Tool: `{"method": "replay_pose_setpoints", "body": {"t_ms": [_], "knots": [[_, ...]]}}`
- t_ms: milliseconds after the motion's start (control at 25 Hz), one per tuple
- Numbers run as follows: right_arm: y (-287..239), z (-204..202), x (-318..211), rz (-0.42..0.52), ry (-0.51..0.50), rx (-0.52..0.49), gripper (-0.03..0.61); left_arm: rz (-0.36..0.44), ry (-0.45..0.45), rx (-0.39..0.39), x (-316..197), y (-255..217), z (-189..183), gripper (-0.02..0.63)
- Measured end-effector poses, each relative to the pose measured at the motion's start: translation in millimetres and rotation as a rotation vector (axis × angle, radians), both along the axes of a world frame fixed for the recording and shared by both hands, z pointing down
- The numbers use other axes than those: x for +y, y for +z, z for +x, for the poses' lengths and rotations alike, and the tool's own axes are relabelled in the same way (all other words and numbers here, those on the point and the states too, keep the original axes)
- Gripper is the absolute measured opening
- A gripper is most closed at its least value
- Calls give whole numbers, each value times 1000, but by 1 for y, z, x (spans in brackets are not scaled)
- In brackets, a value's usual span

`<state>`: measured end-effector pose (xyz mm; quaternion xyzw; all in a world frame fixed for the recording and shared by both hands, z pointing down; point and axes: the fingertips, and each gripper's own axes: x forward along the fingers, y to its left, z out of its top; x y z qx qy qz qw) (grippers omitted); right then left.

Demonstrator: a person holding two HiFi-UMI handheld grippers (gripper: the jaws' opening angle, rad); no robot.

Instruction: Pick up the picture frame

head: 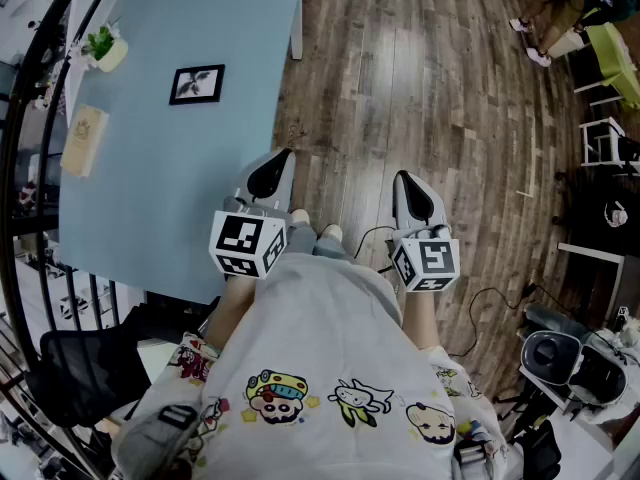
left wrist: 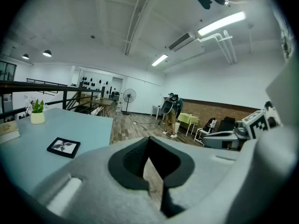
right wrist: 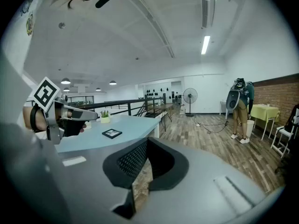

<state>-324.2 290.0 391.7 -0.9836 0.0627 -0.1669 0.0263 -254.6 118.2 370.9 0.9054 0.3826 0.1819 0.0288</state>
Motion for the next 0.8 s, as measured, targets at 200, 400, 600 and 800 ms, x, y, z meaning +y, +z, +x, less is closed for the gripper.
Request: {"method": "replay_pose_setpoints", "body": {"t_ms": [200, 400, 600, 800], "knots": [[-2, -1, 18, -5, 13, 13, 6, -6, -13, 14, 16, -4, 1, 0], [-1, -13, 28, 2, -2, 22, 16, -4, -17, 34, 30, -6, -9, 11], [-4, -19, 34, 6, -25, 36, 62, -4, -31, 48, 38, -9, -16, 29], [-1, -13, 43, 26, -19, 38, 75, 0, -25, 45, 48, -6, -9, 44]]}}
